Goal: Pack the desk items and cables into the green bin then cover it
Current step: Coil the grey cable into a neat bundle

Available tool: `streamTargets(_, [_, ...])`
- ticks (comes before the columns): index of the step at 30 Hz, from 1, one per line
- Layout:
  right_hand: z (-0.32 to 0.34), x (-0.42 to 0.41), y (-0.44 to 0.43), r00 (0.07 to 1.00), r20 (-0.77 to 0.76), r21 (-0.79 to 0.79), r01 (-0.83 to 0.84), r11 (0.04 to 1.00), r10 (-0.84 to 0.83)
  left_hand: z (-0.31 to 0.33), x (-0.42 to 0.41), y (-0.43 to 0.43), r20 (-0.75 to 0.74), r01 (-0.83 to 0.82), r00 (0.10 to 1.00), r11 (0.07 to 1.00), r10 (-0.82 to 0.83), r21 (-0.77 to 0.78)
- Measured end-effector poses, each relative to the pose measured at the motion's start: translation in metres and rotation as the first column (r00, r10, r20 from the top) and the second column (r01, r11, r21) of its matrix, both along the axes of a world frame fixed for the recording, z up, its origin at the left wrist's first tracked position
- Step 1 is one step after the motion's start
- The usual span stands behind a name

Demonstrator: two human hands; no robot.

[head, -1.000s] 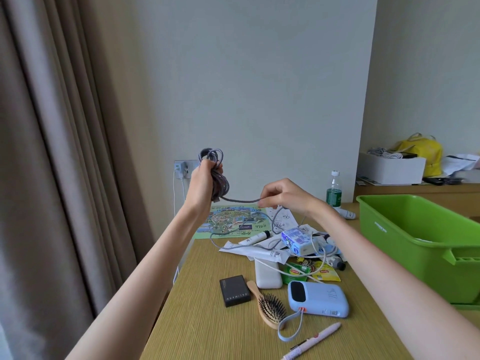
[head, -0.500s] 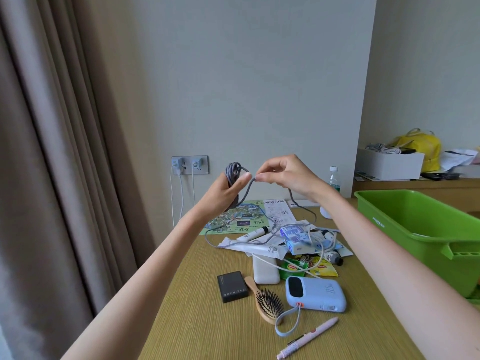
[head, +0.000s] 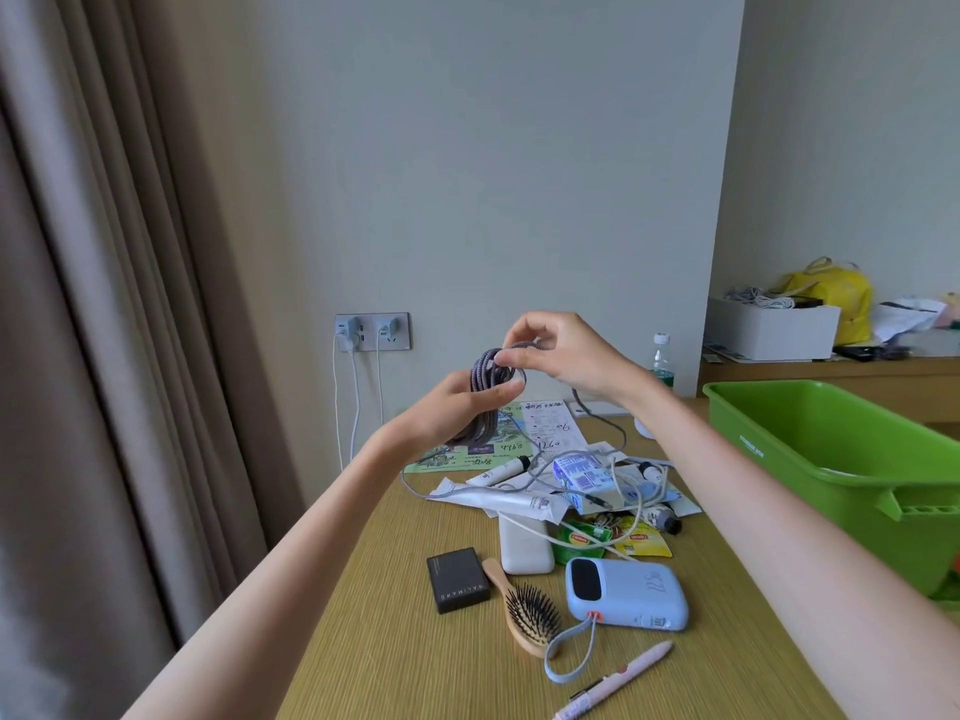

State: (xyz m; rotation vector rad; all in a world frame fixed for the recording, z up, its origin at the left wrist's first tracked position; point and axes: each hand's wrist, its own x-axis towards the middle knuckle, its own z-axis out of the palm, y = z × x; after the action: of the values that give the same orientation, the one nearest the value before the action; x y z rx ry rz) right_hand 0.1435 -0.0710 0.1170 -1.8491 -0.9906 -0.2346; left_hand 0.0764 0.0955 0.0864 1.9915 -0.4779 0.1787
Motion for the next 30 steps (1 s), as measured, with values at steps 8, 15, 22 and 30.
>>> streamTargets(8, [0.001,0.0,0.0,0.998,-0.04,0.025,-0.055,0.998,0.056,0.009,-0.002,-0.002,-0.084,-0.088,0.993,0.996,0.088,0.002])
streamTargets(15, [-0.002,-0.001,-0.005,0.99,-0.141,0.016,0.0,1.0,0.003,0.005,-0.002,-0.001,-0.073,-0.125,0.991,0.964,0.111,-0.233])
streamTargets(22, [-0.02,-0.008,-0.003,0.976,-0.209,0.036,0.063,0.997,-0.054,0.016,-0.003,0.002,-0.026,-0.218,0.972,0.844,0.235,-0.49])
streamTargets(30, [-0.022,-0.023,0.011,0.98,-0.2,0.018,0.001,1.0,0.003,0.025,-0.007,-0.014,-0.007,-0.24,0.962,0.83,0.273,-0.503])
